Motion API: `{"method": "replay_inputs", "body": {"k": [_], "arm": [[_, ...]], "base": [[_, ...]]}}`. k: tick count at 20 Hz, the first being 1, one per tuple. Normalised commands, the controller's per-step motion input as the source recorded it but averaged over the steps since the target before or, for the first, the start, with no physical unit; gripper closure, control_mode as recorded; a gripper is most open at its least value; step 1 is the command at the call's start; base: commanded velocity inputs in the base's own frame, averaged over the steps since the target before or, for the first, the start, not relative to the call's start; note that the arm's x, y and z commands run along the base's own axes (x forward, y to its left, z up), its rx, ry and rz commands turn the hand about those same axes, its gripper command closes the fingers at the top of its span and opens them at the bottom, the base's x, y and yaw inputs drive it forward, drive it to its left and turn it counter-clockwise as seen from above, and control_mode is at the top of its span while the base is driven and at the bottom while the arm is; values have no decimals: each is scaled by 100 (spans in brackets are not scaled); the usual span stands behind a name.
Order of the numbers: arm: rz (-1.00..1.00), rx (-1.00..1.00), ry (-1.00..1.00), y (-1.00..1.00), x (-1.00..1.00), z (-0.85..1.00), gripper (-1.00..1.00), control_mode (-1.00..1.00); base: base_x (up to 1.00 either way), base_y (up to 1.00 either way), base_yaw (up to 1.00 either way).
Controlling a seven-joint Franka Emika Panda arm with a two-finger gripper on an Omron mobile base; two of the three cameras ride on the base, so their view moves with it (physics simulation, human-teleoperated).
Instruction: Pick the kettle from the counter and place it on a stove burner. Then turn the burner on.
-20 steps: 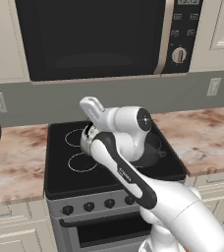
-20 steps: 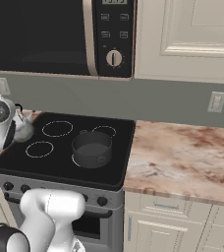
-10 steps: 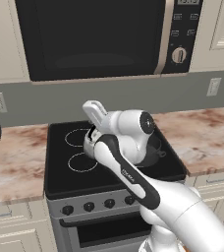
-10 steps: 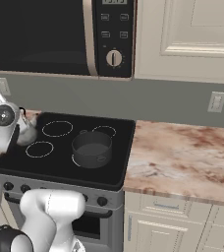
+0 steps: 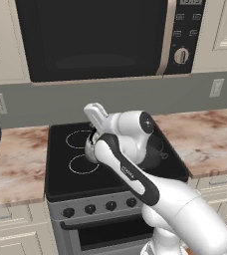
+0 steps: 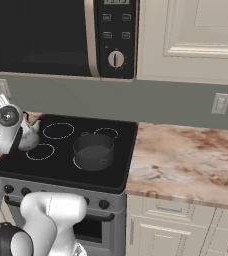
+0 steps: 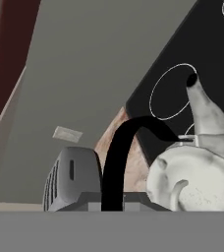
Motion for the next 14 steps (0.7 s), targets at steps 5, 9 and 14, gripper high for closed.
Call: {"method": "replay_inputs", "body": {"k": [5, 9, 14], "arm": [[0, 4, 0, 0, 19, -13, 100, -100], [0, 5, 0, 0, 22, -13, 100, -100], [0, 6, 0, 0, 20, -18, 100, -100]], "base": [[0, 0, 0], [0, 0, 0], [0, 0, 0]]}}
